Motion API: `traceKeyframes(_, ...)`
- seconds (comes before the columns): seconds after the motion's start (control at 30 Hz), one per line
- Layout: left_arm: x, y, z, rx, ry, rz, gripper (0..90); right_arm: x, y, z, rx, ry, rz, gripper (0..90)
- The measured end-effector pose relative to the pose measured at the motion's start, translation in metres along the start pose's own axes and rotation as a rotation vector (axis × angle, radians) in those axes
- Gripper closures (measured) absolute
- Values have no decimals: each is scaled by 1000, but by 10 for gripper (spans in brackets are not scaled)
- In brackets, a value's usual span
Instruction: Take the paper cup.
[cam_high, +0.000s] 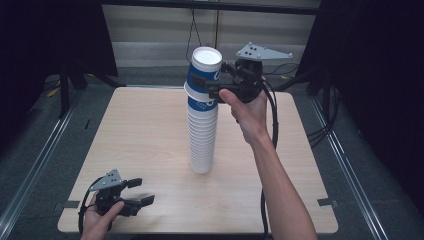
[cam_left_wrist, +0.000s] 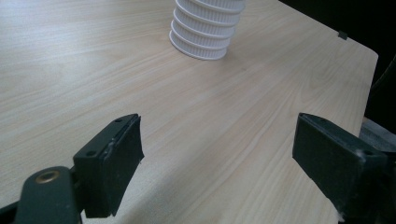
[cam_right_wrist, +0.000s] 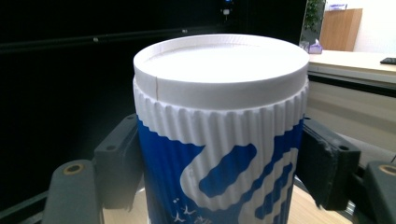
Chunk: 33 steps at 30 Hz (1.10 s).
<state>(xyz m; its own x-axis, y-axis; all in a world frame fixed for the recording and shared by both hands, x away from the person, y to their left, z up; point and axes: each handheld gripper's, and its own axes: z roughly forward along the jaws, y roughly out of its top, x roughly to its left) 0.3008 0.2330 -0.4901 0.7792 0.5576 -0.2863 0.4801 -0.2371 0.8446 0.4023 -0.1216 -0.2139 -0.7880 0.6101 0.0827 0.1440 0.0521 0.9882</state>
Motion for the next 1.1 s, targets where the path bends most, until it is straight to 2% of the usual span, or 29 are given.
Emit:
traceKeyframes(0.13,0,0,-1,-3,-3,2,158,1,3,0,-4,-3,-6,253)
traceKeyframes(0.2,0,0,-1,-2,-1,-1,158,2,4,0,5,-24,-25,253)
traceKeyframes(0.27,1,-1,1,0,-4,-7,158,1,5,-1,-10,-9,-14,255)
traceKeyframes(0.57,0,-1,1,2,-11,-8,158,3,10,-3,-34,-16,-18,256)
traceKeyframes(0.67,-1,-1,1,6,-10,5,158,4,11,-5,-40,-14,-20,256)
traceKeyframes(0.93,0,-2,2,8,-10,-2,158,3,13,-11,-63,-9,-8,256)
traceKeyframes(0.97,0,-2,3,11,-10,-4,158,4,13,-11,-61,-12,-20,256)
traceKeyframes(1.1,-1,-3,5,28,-6,20,158,4,15,-14,-80,-17,-19,256)
